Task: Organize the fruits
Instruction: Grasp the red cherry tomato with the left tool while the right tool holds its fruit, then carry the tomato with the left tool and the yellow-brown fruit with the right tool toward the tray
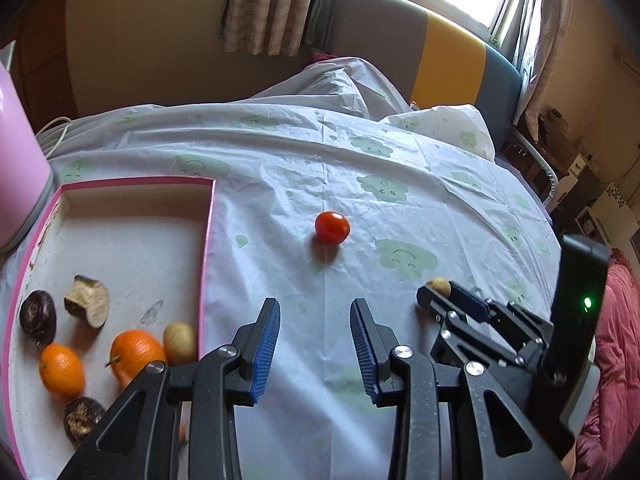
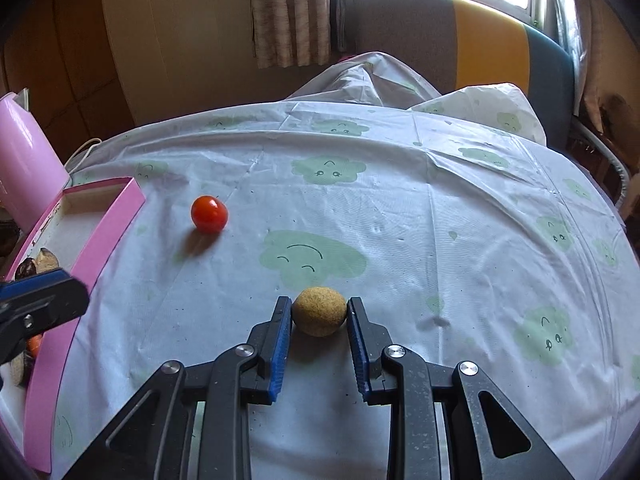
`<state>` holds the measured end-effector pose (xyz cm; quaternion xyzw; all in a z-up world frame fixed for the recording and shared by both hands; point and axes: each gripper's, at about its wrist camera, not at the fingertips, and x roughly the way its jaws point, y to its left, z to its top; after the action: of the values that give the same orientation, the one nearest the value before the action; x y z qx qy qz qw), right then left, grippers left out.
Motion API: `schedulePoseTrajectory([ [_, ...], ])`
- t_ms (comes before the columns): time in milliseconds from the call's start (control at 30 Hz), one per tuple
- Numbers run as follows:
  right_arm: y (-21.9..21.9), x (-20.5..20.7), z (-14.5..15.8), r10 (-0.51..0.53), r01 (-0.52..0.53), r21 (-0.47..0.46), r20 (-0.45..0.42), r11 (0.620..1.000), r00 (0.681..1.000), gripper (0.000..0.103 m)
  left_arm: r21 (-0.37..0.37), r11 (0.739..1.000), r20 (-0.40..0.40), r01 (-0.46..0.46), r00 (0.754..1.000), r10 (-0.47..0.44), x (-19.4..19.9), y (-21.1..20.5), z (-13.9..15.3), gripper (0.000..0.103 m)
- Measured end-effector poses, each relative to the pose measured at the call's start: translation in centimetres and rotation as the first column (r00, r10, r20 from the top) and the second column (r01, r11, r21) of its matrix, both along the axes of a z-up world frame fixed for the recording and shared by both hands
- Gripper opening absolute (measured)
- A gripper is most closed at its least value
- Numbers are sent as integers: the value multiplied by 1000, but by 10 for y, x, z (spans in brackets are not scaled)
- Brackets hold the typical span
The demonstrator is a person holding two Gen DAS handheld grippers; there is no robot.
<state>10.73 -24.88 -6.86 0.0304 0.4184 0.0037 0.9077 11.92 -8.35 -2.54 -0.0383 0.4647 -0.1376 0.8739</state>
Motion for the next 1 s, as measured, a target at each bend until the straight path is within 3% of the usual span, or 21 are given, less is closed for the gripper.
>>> schedulePoseTrajectory([
  [767, -4, -1, -3, -4, 3, 50, 19, 999, 1000, 28, 70, 997, -49, 33, 998, -30, 83, -55, -44, 37],
  [800, -4, -1, -3, -4, 3, 53, 20, 999, 1000, 28, 66, 997, -37, 29, 999, -26, 84, -55, -44, 36],
  [833, -4, -1, -3, -4, 3, 55, 21, 998, 1000, 28, 68, 997, -23, 34, 999, -33, 83, -56, -43, 28],
  [1000, -5, -1, -3, -4, 3, 57, 20, 998, 1000, 28, 75, 996, -7, 49, 999, -49, 77, -53, -44, 27],
])
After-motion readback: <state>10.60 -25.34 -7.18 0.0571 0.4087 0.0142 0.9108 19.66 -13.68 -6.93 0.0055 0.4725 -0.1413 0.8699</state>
